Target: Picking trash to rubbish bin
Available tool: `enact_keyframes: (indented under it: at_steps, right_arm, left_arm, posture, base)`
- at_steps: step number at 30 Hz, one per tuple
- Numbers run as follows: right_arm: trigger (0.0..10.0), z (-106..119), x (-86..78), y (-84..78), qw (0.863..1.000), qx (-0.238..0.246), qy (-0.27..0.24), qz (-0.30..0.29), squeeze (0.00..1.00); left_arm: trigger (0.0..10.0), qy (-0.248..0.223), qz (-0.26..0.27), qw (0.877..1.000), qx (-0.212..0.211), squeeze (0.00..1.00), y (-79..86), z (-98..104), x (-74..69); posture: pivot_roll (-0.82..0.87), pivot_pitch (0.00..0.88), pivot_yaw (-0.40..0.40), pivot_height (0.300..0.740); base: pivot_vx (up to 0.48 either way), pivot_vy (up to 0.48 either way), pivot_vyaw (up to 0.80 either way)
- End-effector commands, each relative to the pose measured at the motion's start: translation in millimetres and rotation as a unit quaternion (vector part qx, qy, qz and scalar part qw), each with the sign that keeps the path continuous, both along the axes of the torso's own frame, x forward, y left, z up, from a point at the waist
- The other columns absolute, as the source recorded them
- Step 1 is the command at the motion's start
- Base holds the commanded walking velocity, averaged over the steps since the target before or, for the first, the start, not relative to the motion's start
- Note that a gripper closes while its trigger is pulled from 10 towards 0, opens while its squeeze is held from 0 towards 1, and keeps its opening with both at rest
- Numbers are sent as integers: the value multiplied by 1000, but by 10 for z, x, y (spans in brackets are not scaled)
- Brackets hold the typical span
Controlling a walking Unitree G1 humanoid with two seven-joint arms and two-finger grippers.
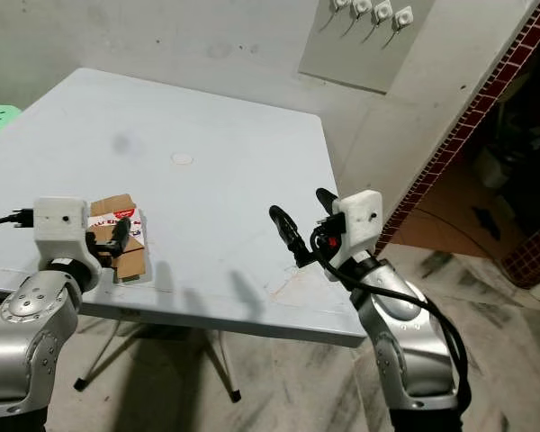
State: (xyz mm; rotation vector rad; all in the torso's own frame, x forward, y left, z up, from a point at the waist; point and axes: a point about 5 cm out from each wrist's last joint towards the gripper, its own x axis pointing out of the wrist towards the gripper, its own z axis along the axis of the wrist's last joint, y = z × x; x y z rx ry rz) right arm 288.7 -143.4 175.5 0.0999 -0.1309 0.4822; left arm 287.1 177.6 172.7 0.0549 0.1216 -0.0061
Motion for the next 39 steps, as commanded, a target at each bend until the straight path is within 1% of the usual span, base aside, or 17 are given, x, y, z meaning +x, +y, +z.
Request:
enact_keyframes:
  at_steps: [1,2,3,6,7,8,9,10,11,13,15,16,18,19,23,25,39]
  right_arm:
    - [10000,-5,2,-135,999,14,0,-35,0]
    - [10000,-38,-3,-176,998,21,4,-55,0]
    - [10000,-101,-20,-239,996,19,8,-87,0]
    - [10000,-101,-20,-239,996,19,8,-87,0]
    - [10000,-167,-41,-286,993,15,13,-116,0]
    - [10000,-299,-115,-346,988,3,25,-155,0]
    - [10000,-385,-170,-377,983,-7,32,-179,0]
    - [10000,-385,-170,-377,983,-7,32,-179,0]
    - [10000,-492,-240,-363,982,-25,43,-182,0]
    - [10000,-492,-240,-363,982,-25,43,-182,0]
    - [10000,-674,-350,-282,983,-53,64,-163,0]
    - [10000,-741,-377,-249,983,-66,72,-155,0]
    - [10000,-769,-372,-233,983,-69,76,-154,0]
    - [10000,-778,-357,-225,983,-69,76,-155,0]
    - [10000,-767,-324,-222,982,-66,72,-159,0]
    - [10000,-753,-279,-201,982,-70,57,-164,0]
    - [10000,-772,-248,-126,985,-67,51,-153,0]
  left_arm:
    - [10000,-10,-26,1000,3,0,-93,32,36]
    - [10000,-11,-33,999,2,0,-117,33,52]
    - [10000,-13,-42,999,2,0,-150,20,62]
    - [10000,-13,-42,999,2,0,-150,20,62]
    - [10000,-19,-50,999,2,0,-177,7,63]
    - [10000,-33,-65,997,-6,0,-242,-31,46]
    - [10000,-44,-75,996,-12,0,-283,-56,31]
    - [10000,-44,-75,996,-12,0,-283,-56,31]
    - [10000,-45,-86,995,-21,0,-328,-117,14]
    - [10000,-45,-86,995,-21,0,-328,-117,14]
    - [10000,-47,-104,993,-44,0,-394,-230,-5]
    - [10000,-39,-113,992,-46,0,-424,-294,-3]
    - [10000,-35,-118,991,-51,0,-434,-335,6]
    - [10000,-31,-124,990,-57,0,-440,-364,16]
    - [10000,-30,-126,989,-65,0,-432,-378,33]
    - [10000,-46,-121,989,-72,0,-389,-378,56]
    - [10000,-52,-121,988,-75,0,-382,-404,93]
  posture:
    - [24,0,-130,740]
    - [19,0,-115,740]
    - [11,0,-96,740]
    - [11,0,-96,740]
    - [3,0,-82,740]
    - [-15,0,-64,740]
    - [-17,0,-62,740]
    - [-17,0,-62,740]
    - [-25,0,-58,740]
    - [-25,0,-58,740]
    - [-36,0,-55,740]
    - [-36,0,-56,740]
    - [-36,0,-58,740]
    - [-37,0,-57,740]
    - [-32,0,-61,740]
    - [-24,0,-65,740]
    - [-22,0,-63,740]
  base:
    - [0,0,0]
    - [0,0,0]
    - [0,0,0]
    - [0,0,0]
    - [0,0,0]
    - [0,0,0]
    - [0,0,0]
    - [0,0,0]
    - [0,0,0]
    - [0,0,0]
    - [0,0,0]
    - [0,0,0]
    - [0,0,0]
    - [0,0,0]
    - [0,0,0]
    - [0,281,0]
    - [0,307,0]
